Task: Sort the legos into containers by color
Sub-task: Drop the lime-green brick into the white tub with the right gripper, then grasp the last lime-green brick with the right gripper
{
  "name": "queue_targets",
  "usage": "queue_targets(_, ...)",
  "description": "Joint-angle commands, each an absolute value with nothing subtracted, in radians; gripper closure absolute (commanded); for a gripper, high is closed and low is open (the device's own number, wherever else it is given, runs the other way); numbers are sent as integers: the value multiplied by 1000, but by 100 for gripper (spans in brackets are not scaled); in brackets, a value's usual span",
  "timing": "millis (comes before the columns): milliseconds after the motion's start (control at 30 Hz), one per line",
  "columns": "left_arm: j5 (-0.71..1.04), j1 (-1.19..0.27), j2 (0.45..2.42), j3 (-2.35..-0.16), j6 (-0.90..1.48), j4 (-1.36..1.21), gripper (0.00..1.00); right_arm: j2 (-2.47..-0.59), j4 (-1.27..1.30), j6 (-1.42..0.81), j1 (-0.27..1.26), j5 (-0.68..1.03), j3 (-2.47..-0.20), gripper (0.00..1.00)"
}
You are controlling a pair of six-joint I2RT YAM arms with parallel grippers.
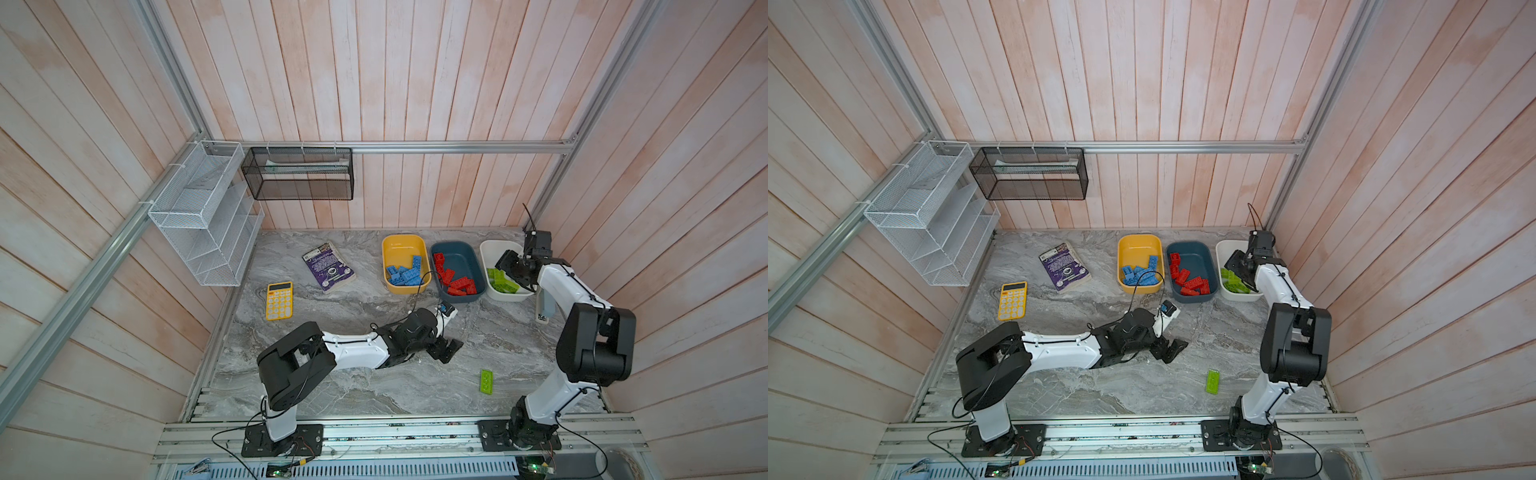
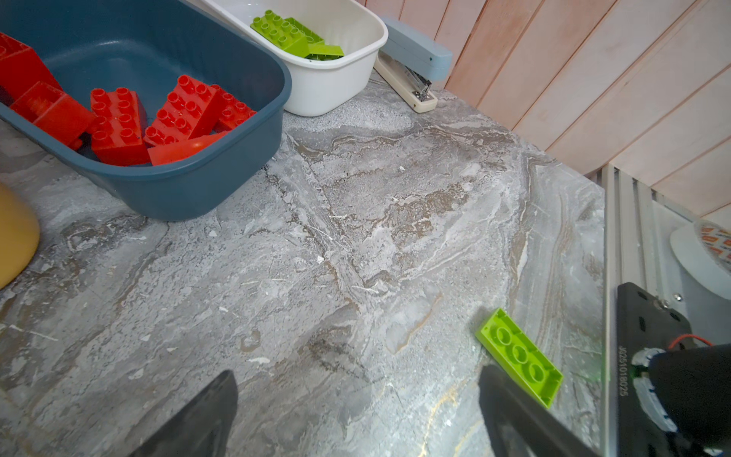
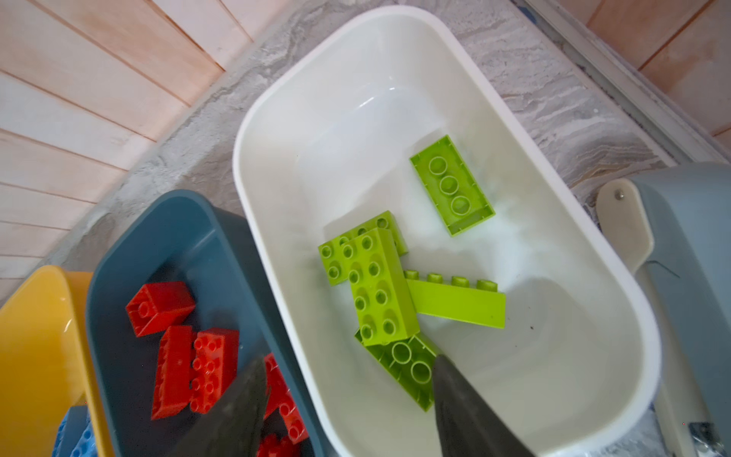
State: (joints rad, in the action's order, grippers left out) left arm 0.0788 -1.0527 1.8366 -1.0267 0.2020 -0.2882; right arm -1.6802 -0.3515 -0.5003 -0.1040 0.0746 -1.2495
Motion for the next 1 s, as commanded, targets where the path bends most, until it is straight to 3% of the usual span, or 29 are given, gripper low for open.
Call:
queue_targets(0,85,-1048,1787,-1006,188,-302,4,-1587,-373,-439,-56,114,-1204,33)
queue_targets(267,30,-1049,1659,-878,202,-289,4,-1359,-568,-384,145,-38,-1076,33)
queue_targets(567,-16,-1051,1588,-762,240,-303,4,-985,-650,-580,312,-40,-732,35)
queue_targets(967,-23,-1062,1586,-720,251,-342,4,-836,-795,-870,470,-126,-491,35)
